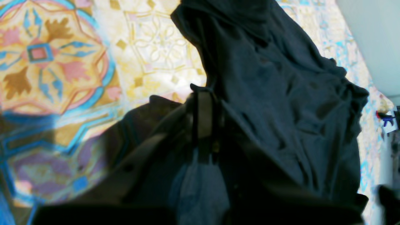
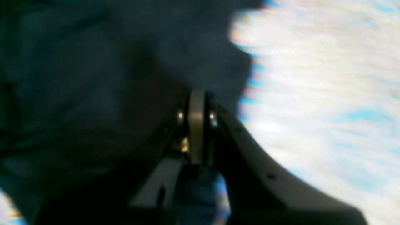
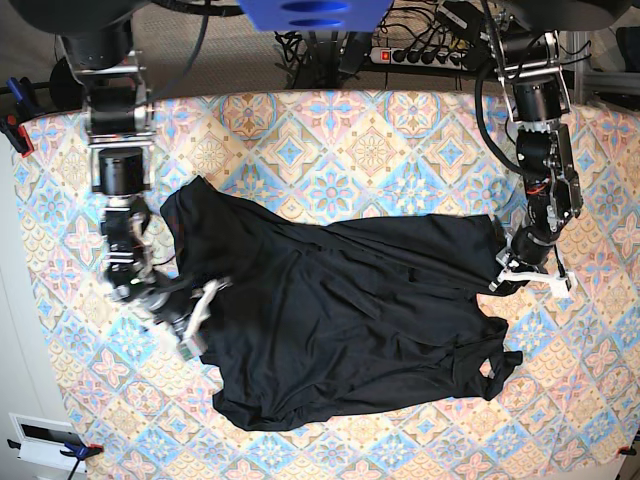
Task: Layout the t-shirt on the table in an organized manner, then fold the t-shirt properly
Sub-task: 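Regrasp the shirt edge with the right gripper near the collar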
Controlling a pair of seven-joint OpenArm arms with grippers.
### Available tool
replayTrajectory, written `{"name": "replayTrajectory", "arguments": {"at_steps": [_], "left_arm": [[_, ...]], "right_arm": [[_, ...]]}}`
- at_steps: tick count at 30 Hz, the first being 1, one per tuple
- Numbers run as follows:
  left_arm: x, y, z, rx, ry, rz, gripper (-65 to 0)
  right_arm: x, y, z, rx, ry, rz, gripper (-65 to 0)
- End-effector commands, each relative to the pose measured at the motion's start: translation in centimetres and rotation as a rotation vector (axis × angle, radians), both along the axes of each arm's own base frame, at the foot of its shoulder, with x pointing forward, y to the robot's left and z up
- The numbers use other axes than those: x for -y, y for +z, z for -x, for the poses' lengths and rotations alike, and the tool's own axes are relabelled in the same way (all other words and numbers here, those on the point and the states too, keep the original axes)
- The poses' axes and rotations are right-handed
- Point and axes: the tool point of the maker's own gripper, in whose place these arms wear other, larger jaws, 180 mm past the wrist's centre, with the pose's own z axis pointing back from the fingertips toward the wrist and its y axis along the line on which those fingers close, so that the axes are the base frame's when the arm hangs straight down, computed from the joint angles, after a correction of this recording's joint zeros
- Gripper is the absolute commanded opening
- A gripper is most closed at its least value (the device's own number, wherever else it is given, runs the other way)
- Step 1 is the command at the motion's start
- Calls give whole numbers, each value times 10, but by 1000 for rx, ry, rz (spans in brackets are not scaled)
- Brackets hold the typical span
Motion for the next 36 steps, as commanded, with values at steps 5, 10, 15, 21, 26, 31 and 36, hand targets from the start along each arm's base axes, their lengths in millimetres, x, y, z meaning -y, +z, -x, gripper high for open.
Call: {"name": "replayTrajectory", "arguments": {"at_steps": [5,10,15,21,26,31,36], "left_arm": [[-2,49,-36,115,-19,-11,-650],[4,49,-36,88,-50,4,-650],[3,41,-30,65,-50,-13,-650],[1,35,-28,46,-53,-49,-650],[1,30,-23,33,-53,-49,-650],[1,27,-20,26,-52,-49,-650],[0,27,-20,26,-51,-48,-650]], "right_arm": [[11,71,-47,160,-17,-8,-641],[15,55,-43,112,-32,-12,-627],[46,51,-39,91,-67,33,-504],[73,45,-31,72,-98,67,-471],[81,46,-27,65,-115,35,-469],[80,35,-15,25,-130,-38,-469],[93,31,-7,-9,-200,-120,-469]]}}
